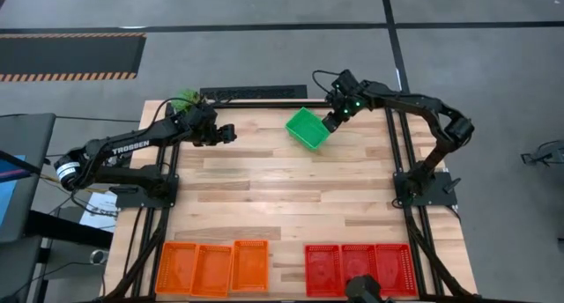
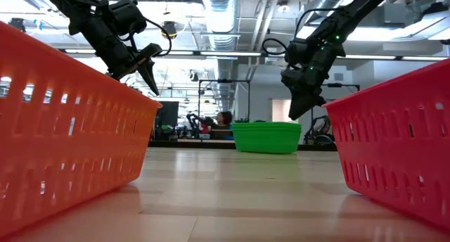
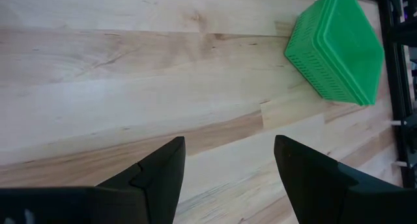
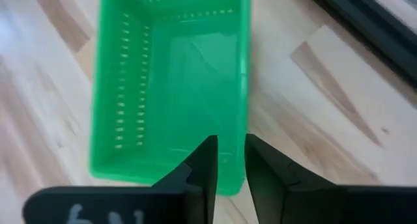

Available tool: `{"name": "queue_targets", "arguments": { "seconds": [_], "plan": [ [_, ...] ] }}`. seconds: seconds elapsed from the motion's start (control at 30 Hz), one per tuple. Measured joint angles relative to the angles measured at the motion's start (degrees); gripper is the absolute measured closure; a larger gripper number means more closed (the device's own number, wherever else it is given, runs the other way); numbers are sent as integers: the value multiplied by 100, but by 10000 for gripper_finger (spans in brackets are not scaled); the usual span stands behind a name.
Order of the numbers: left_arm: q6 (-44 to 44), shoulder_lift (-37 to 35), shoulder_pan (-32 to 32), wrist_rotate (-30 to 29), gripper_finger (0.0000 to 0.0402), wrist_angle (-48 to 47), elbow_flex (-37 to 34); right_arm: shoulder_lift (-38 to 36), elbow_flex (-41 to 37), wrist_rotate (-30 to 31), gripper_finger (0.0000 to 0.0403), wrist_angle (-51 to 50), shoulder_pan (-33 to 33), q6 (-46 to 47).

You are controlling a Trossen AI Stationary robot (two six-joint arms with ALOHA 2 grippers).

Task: Stack baskets by color
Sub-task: Stack the left green bin on the green bins, then adjust the stacked green bins

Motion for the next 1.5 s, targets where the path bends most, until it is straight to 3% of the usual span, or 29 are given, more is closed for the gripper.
{"name": "queue_targets", "arguments": {
  "seconds": [0.13, 0.23, 0.3, 0.4, 0.5, 1.0, 1.27, 1.5],
  "plan": [
    [0, 0, -2, 2, 178, -4, 0, 0, 4, 118, 300, -43, -1, 4],
    [0, 0, -1, 4, 178, -7, 0, -38, 188, 164, 300, -736, -2, 39],
    [0, 0, -2, 4, 178, -7, 0, -125, 324, 607, 300, -1230, 14, 60],
    [4, 0, -2, 2, 178, -4, 0, -223, 339, 1755, 300, -1818, 96, 273],
    [7, 0, -2, 0, 178, -4, 0, -125, 332, 2117, 300, -2016, 156, 464],
    [150, 0, -2, 59, 178, -20, 0, 964, 538, 2013, 301, -1467, 1197, 1206],
    [212, 0, -2, 63, 178, -11, 0, 1805, 2021, 1790, 301, -1431, 1668, 1313],
    [236, 0, -2, 69, 178, -19, 0, 2942, 3784, 1022, 301, -1446, 1915, 1416]
  ]
}}
